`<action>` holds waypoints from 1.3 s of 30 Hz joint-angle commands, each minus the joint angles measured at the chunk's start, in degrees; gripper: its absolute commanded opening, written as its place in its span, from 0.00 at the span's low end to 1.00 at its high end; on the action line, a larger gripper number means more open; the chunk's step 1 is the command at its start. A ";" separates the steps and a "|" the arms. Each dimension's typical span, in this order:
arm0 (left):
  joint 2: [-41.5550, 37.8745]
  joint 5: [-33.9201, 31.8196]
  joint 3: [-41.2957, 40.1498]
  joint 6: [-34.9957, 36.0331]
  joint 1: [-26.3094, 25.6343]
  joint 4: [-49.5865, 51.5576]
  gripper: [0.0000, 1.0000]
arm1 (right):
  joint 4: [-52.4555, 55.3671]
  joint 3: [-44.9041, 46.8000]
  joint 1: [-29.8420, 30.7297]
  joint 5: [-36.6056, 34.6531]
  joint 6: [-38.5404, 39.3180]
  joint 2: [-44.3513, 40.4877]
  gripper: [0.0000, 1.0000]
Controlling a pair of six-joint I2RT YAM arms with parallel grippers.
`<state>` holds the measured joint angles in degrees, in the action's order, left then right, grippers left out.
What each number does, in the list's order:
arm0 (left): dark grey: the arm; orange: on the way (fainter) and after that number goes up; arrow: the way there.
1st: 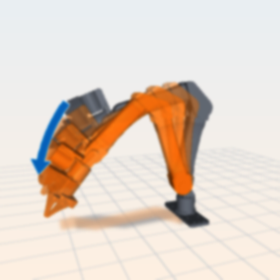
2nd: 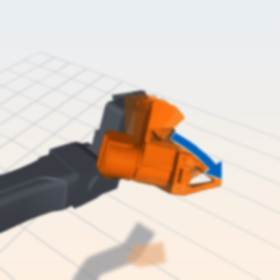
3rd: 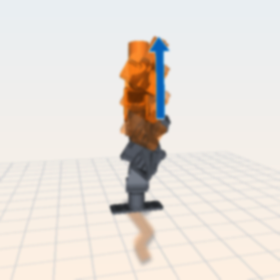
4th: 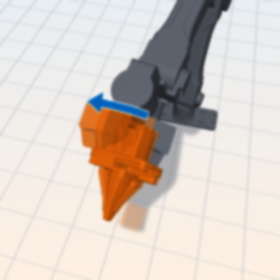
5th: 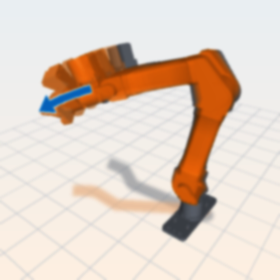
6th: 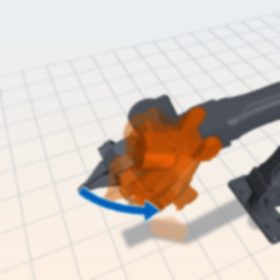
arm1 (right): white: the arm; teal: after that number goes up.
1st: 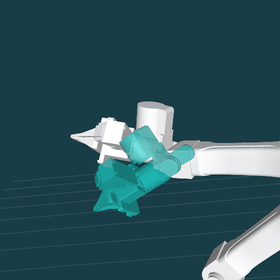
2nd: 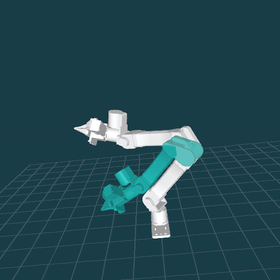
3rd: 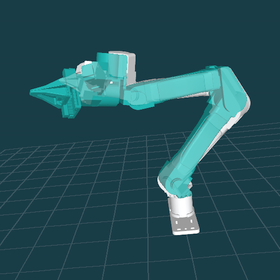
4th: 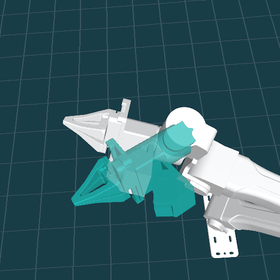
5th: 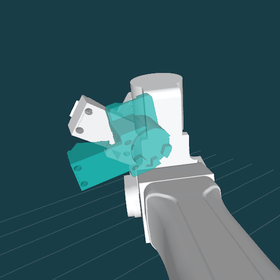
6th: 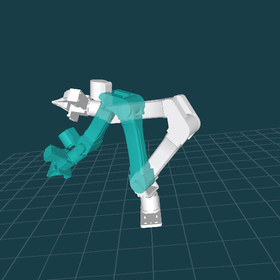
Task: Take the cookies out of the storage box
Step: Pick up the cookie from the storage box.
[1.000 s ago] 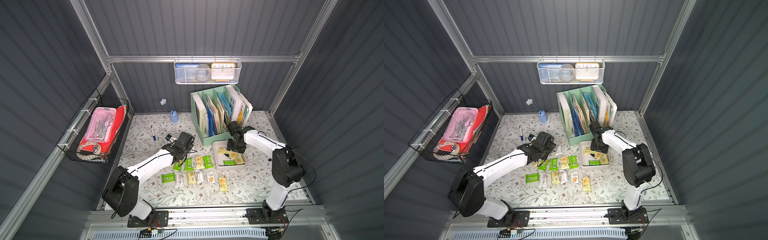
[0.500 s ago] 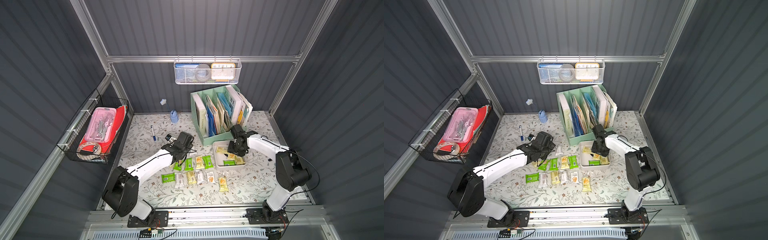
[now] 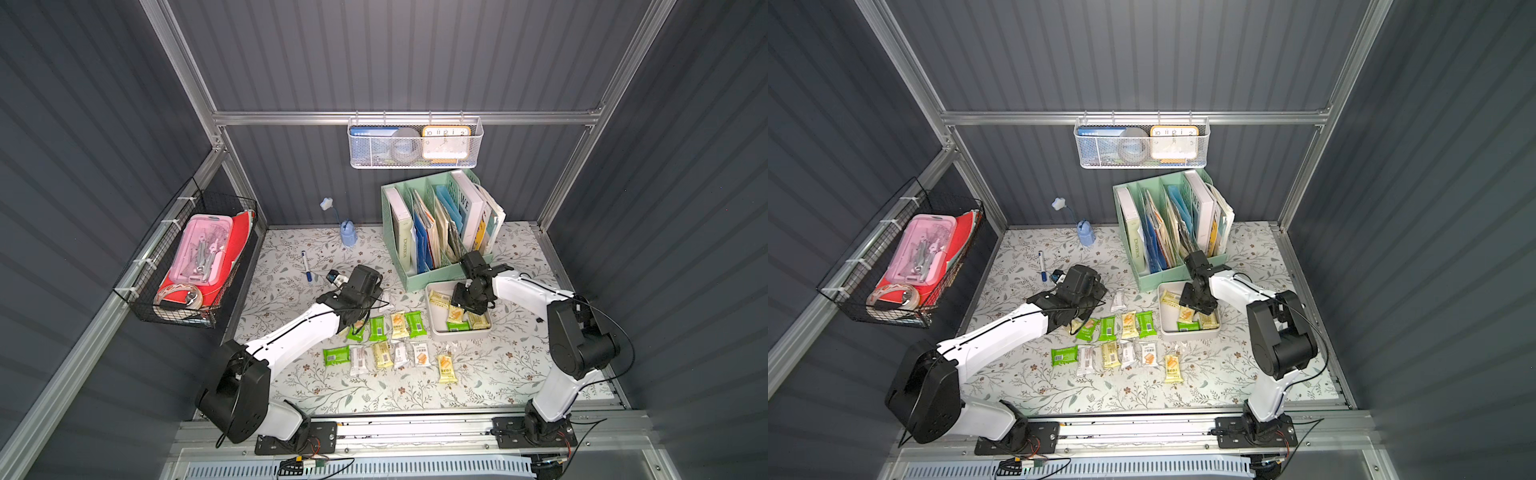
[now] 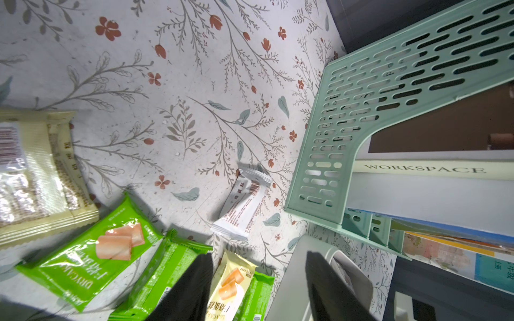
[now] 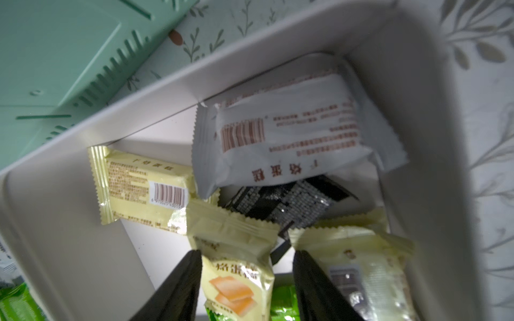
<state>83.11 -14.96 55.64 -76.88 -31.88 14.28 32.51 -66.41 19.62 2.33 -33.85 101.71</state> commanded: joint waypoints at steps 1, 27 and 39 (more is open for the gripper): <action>-0.52 0.71 -0.42 -0.42 0.42 -0.12 0.59 | 0.74 1.02 0.75 1.34 0.97 0.54 0.60; 1.98 2.59 1.36 -0.74 0.70 0.01 0.59 | 10.59 -6.02 3.98 -3.82 0.00 5.71 0.36; 2.99 3.08 2.03 -0.96 0.68 -0.11 0.59 | 11.16 -5.60 4.62 -3.91 -0.05 1.18 0.24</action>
<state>85.58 -12.01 56.51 -77.71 -31.51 13.85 41.89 -72.38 23.90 -0.45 -33.78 105.14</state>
